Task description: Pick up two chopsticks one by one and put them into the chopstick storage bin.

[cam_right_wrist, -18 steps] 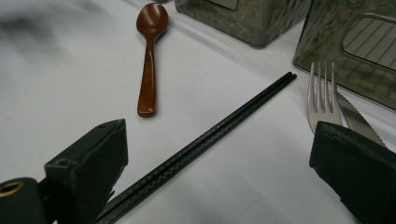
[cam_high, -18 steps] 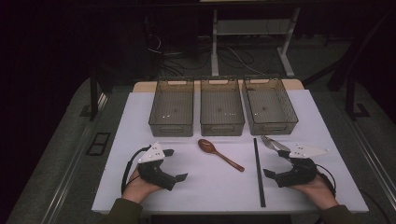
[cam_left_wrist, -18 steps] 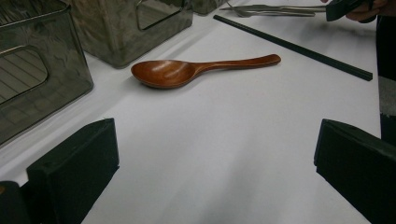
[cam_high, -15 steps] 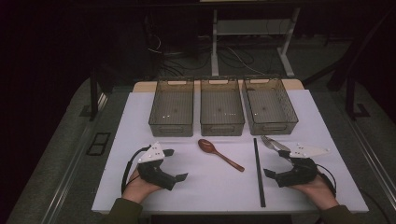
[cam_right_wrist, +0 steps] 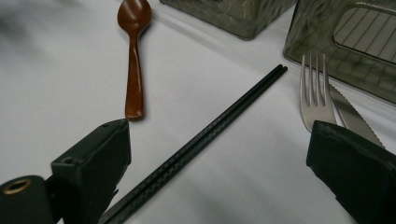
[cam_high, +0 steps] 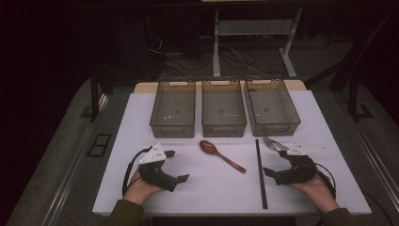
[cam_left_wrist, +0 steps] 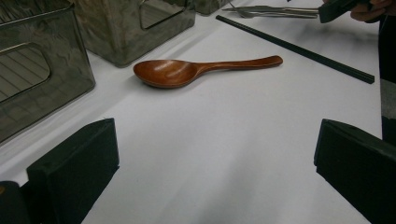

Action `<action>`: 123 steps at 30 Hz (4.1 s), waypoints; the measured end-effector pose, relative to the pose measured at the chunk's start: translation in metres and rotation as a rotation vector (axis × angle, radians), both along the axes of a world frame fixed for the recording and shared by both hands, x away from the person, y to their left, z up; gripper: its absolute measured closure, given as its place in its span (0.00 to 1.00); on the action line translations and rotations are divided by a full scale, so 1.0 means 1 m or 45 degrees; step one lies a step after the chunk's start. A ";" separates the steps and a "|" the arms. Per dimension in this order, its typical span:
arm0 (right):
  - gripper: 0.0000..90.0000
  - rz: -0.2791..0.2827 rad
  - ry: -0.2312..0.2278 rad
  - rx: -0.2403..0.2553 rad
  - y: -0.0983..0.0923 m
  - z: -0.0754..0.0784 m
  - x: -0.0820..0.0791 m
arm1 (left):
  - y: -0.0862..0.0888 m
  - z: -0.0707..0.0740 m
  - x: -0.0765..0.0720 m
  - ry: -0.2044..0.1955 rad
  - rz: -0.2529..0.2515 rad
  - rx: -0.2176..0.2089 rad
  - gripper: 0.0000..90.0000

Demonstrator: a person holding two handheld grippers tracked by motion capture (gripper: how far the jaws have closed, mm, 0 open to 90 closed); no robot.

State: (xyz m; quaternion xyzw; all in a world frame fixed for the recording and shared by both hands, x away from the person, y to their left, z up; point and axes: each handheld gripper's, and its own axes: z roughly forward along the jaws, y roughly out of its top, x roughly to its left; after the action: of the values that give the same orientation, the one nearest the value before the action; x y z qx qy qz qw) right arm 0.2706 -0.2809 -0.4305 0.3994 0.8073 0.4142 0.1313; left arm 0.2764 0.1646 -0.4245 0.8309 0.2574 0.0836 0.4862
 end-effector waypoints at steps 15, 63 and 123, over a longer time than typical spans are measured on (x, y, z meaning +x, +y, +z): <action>0.49 -0.105 0.109 -0.018 0.021 -0.002 0.040 | 0.000 0.000 0.001 0.002 -0.003 -0.013 0.00; 0.81 -0.144 0.137 -0.200 0.060 -0.016 0.080 | 0.002 0.000 0.000 0.001 -0.003 -0.036 0.00; 0.76 0.277 0.251 -0.157 0.033 -0.005 -0.067 | -0.001 -0.002 -0.001 0.013 -0.015 -0.015 0.00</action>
State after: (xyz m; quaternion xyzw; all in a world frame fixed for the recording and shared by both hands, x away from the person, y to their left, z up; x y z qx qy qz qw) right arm 0.2031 -0.2475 -0.4356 0.3394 0.8787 0.3345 0.0300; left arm 0.2752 0.1636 -0.4264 0.8299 0.2554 0.0750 0.4902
